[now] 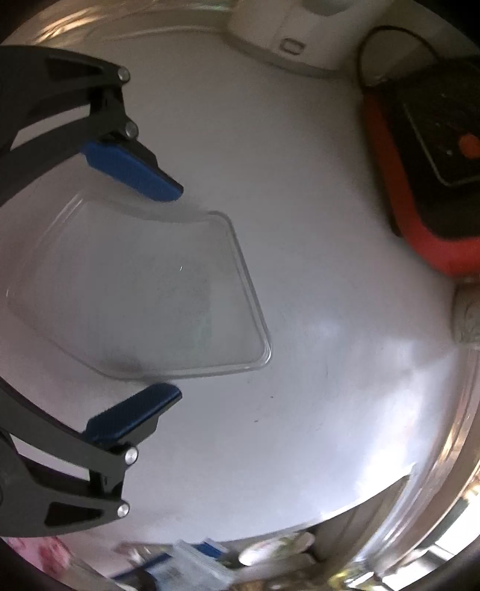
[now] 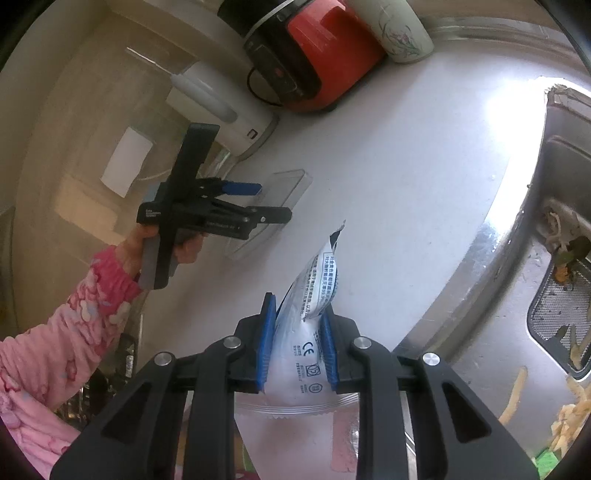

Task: Collect trash
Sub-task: 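Grasp the clear plastic lid with the left tool while the right tool holds the packets, then lower the clear lid and white packets into the green basket and open both tools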

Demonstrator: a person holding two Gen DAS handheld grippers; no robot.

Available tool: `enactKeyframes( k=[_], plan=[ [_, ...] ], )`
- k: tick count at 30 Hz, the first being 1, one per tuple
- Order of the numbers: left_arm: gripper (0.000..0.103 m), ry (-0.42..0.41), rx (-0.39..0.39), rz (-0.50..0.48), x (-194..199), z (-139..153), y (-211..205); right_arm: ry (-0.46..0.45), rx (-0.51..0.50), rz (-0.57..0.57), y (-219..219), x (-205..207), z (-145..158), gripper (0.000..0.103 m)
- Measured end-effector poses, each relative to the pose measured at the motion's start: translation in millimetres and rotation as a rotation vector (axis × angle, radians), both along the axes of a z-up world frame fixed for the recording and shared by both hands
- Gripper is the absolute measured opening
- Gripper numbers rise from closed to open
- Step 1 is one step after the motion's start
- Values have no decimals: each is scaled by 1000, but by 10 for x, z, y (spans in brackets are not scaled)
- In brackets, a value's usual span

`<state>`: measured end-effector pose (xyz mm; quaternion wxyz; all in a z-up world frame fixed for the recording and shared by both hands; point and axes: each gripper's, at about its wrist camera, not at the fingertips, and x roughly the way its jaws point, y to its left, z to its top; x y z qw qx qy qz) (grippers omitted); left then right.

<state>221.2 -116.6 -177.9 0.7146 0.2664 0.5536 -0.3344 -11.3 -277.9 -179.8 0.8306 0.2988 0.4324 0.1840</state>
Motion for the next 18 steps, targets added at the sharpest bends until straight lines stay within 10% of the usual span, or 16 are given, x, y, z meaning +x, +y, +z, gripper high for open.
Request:
enactKeyframes(
  k=[18],
  plan=[
    [82, -94, -168, 97, -511, 446, 500, -36, -19, 6, 149, -143, 177, 25]
  ],
)
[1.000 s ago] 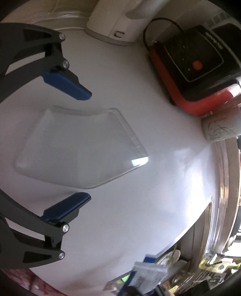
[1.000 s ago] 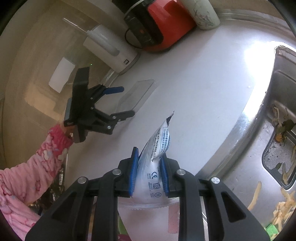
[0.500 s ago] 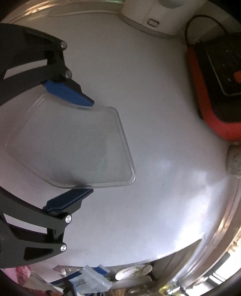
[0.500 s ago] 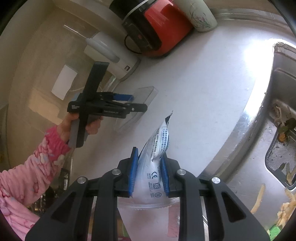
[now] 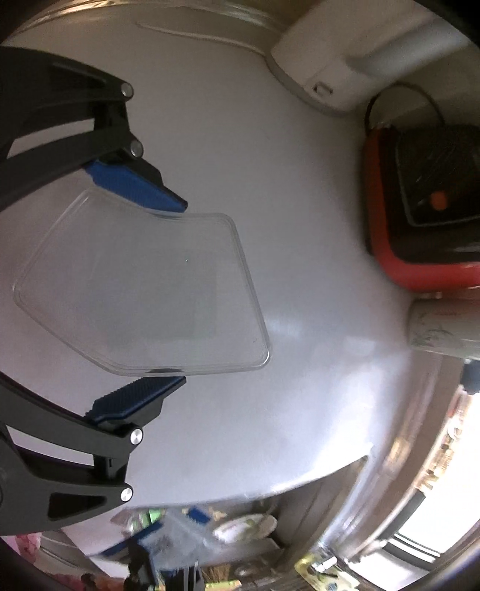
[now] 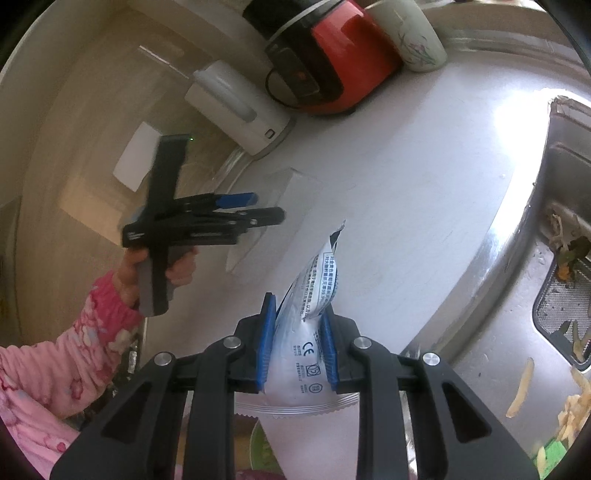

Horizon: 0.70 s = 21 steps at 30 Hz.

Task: Collect trash
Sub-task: 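Lower the clear lid and white packets into the green basket and open both tools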

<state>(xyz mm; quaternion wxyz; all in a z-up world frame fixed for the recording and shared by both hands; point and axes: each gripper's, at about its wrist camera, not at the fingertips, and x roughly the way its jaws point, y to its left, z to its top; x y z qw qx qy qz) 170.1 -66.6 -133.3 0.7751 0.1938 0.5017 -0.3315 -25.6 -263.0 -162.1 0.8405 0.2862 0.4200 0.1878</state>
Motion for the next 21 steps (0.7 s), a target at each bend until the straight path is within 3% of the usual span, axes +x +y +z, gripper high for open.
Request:
enactKeyframes(
  k=[4, 8, 11, 16, 21],
  plan=[
    [82, -31, -90, 42, -350, 264, 214, -19, -21, 18, 187, -182, 134, 25],
    [82, -57, -172, 53, -950, 544, 427, -33, -62, 50, 432, -446, 304, 25],
    [82, -67, -178, 34, -1485, 625, 512, -24, -102, 61, 608, -725, 364, 25],
    [82, -43, -167, 8, -2332, 496, 608, 13, -114, 27, 782, -1172, 273, 25],
    [82, 20, -143, -16, -2953, 75, 646, 49, -111, -49, 841, -1509, 133, 25]
  ],
)
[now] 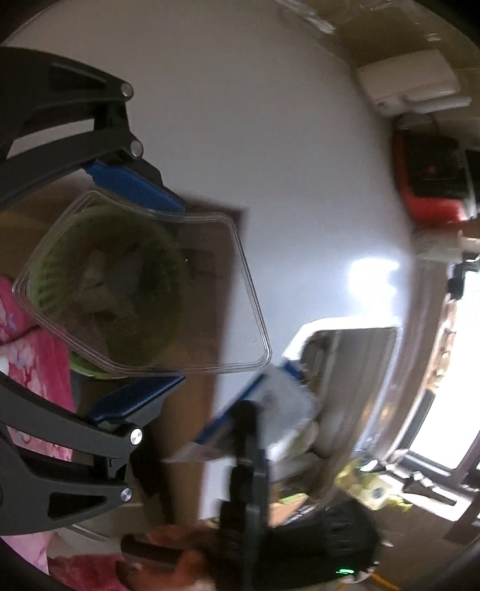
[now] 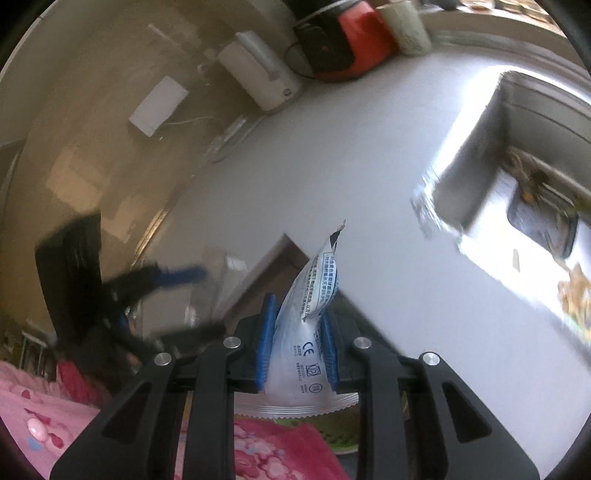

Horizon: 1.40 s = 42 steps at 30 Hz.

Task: Collect trash
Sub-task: 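Lower the clear lid and white packets into the green basket and open both tools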

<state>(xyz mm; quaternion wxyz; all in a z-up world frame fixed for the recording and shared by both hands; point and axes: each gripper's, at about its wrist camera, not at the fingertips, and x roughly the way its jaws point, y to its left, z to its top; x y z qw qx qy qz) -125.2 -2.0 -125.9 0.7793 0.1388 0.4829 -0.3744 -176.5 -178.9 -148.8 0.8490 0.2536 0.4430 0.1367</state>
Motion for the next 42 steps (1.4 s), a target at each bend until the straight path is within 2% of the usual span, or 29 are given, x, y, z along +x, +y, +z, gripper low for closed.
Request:
enactKeyframes(
  k=[6, 10, 11, 13, 15, 21, 25, 31, 33, 35, 37, 41, 42],
  plan=[
    [82, 50, 75, -39, -314, -651, -54, 1, -3, -38, 82, -269, -38, 25],
    [82, 46, 136, 2, -395, -873, -16, -8, -6, -37, 134, -414, -43, 25],
    [83, 50, 133, 15, -391, -870, 22, -9, -11, -39, 178, -442, -46, 25],
    [90, 53, 117, 44, -393, -829, 88, -8, -27, -33, 246, -489, -63, 25],
    [95, 27, 92, 78, -410, -735, 171, -6, -40, -24, 316, -505, -78, 25],
    [95, -9, 89, 174, -372, -582, 480, 15, -122, 12, 533, -526, -236, 26],
    [95, -45, 74, 264, -376, -472, 702, 52, -177, 63, 772, -480, -519, 26],
    [95, -105, 89, 317, -309, -368, 866, 122, -241, 125, 1055, -354, -1006, 26],
    [95, -115, 97, 328, -314, -368, 875, 154, -285, 141, 1133, -296, -1165, 31],
    [95, -120, 108, 333, -310, -380, 881, 174, -314, 148, 1191, -247, -1260, 61],
    [95, -123, 120, 334, -304, -398, 882, 186, -342, 147, 1225, -221, -1308, 73],
    [95, -133, 129, 337, -294, -395, 882, 201, -348, 141, 1240, -215, -1313, 89],
    [95, -136, 129, 338, -292, -393, 878, 201, -352, 136, 1232, -218, -1292, 90]
  ],
)
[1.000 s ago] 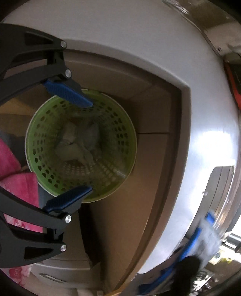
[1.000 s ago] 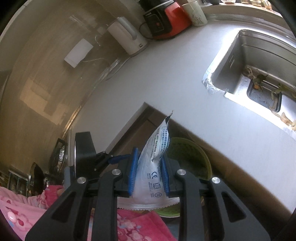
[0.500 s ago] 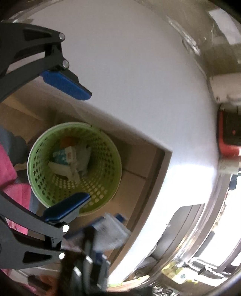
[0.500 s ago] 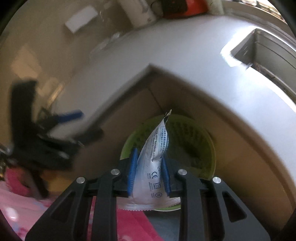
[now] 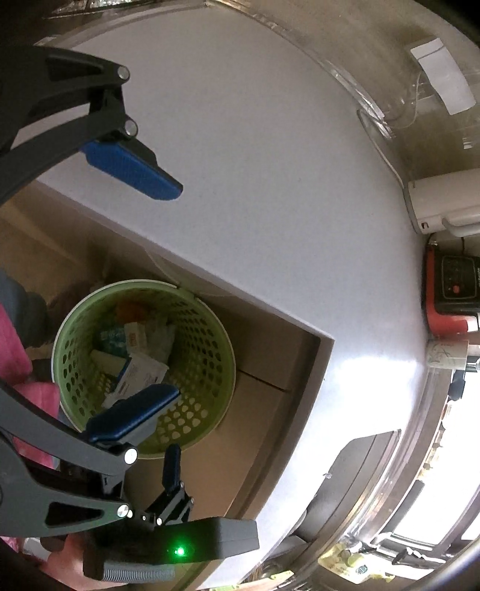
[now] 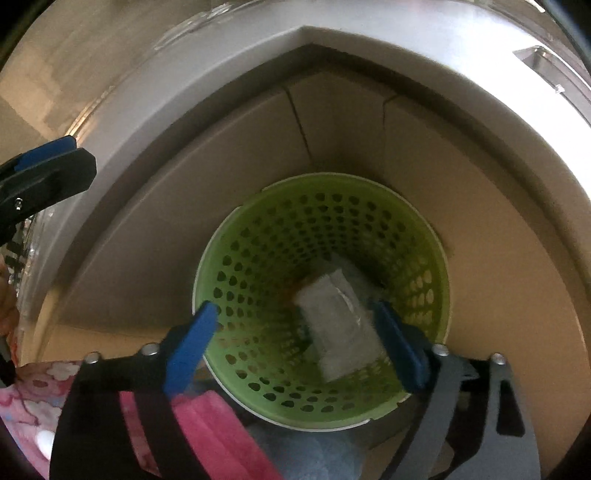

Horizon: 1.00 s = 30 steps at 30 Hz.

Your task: Collect trash

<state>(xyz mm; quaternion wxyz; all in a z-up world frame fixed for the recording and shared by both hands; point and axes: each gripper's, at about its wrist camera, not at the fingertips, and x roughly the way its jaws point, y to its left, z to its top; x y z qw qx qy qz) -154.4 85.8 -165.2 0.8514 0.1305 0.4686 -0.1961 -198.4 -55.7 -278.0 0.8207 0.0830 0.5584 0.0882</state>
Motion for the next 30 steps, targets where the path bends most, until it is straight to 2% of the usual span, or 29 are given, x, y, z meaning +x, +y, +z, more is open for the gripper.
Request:
enactKeyframes(
  k=[6, 12, 21, 26, 30],
  plan=[
    [95, -11, 15, 14, 47, 12, -45, -9, -11, -52, -146, -27, 165, 95],
    [95, -27, 3, 55, 146, 156, -57, -76, -25, -110, -325, 4, 632, 101],
    [95, -192, -57, 174, 375, 815, 39, -260, -119, -93, -540, 338, 1563, 101],
    [95, -284, -73, 236, 519, 1146, 15, -358, -164, -52, -580, 612, 1957, 101],
    [95, -348, -73, 287, 644, 1382, -29, -435, -143, -3, -635, 808, 2188, 101]
  ],
)
